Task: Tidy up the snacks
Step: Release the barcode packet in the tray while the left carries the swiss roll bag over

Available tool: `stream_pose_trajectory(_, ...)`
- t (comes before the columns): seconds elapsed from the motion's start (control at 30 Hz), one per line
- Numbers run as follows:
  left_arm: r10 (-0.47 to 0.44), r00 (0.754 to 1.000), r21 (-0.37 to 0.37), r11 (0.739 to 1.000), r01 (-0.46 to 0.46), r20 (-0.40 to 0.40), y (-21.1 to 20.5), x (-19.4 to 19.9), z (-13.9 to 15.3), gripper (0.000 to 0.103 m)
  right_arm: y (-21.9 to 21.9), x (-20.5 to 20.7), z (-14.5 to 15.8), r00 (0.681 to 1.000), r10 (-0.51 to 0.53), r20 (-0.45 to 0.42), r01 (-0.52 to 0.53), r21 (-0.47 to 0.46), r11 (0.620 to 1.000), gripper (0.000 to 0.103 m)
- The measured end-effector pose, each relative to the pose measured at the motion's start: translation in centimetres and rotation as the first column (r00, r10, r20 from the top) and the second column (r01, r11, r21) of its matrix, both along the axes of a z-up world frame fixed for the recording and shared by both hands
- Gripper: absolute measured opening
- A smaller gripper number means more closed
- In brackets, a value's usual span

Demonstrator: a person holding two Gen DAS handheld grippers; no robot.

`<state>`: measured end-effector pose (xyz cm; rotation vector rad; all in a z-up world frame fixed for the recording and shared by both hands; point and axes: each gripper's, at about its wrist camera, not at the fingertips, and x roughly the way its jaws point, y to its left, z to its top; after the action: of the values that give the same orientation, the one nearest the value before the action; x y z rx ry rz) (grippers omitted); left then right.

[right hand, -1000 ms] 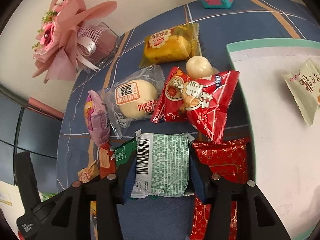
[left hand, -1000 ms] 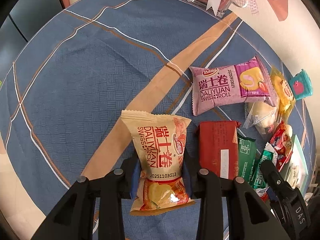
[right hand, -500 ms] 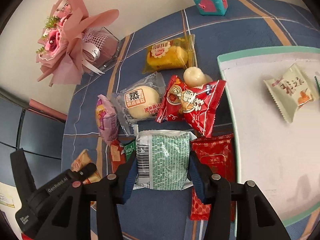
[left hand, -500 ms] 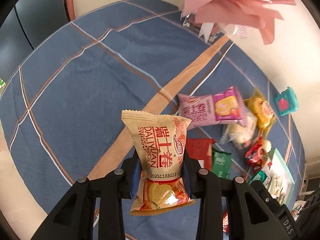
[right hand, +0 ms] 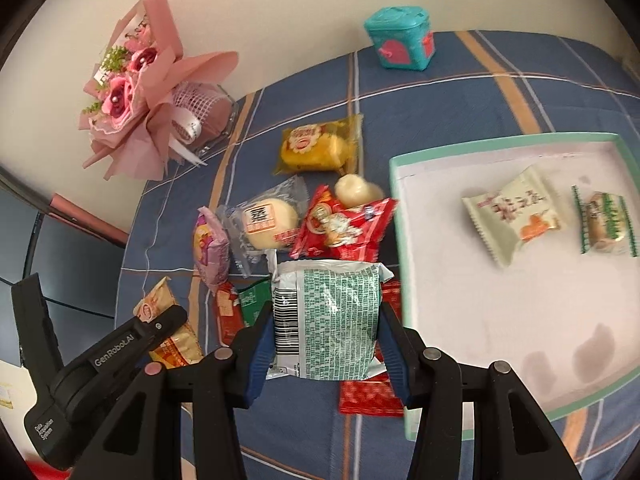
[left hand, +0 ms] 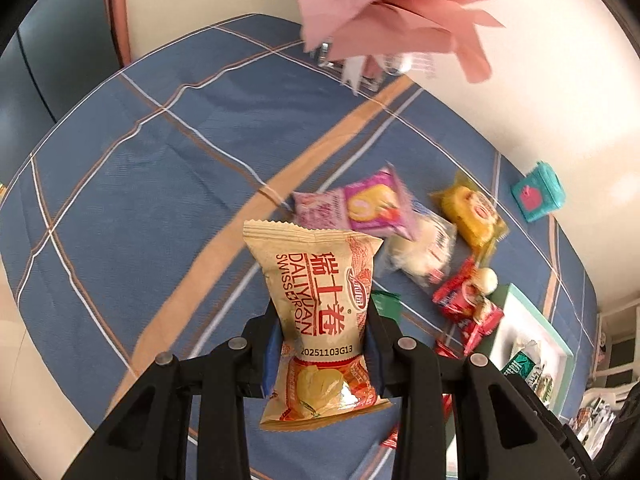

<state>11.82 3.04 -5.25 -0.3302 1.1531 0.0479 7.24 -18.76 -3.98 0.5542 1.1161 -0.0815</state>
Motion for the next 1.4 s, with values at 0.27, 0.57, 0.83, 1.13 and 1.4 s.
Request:
stream_pose_trajectory(0.27, -0.067, 0.998, 0.014, 0.998, 0.067, 0.007, -4.2, -0.8, 0.7, 0.036, -3.6, -1.1, 0.6, 0.998, -0.059, -0.009, 0.059, -0.016, 0.998, 0.052)
stream_pose_trajectory(0.57, -0.172, 0.985, 0.049, 0.984, 0.172, -0.006, -9.6, -1.8, 0.5, 0.036, -8.9, -3.1, 0.4, 0.984, -0.174, -0.038, 0.174, -0.019, 0.985, 0.052)
stream_pose_trajectory(0.83, -0.292, 0.956, 0.079, 0.953, 0.293, -0.024, -14.9, -2.9, -0.3, 0.036, -14.0, -4.9, 0.0, 0.956, -0.287, -0.051, 0.283, -0.077, 0.956, 0.052)
stream_pose_trajectory(1.13, -0.4, 0.916, 0.106, 0.911, 0.399, -0.01, -19.9, -3.6, -1.1, 0.036, -17.4, -5.4, 0.1, 0.942, -0.336, 0.003, 0.332, -0.168, 0.928, 0.052)
stream_pose_trajectory(1.4, -0.456, 0.889, 0.121, 0.885, 0.45, 0.027, -23.0, -3.2, -1.8, 0.037, -17.2, -4.3, -0.3, 0.952, -0.299, 0.062, 0.305, -0.225, 0.925, 0.052)
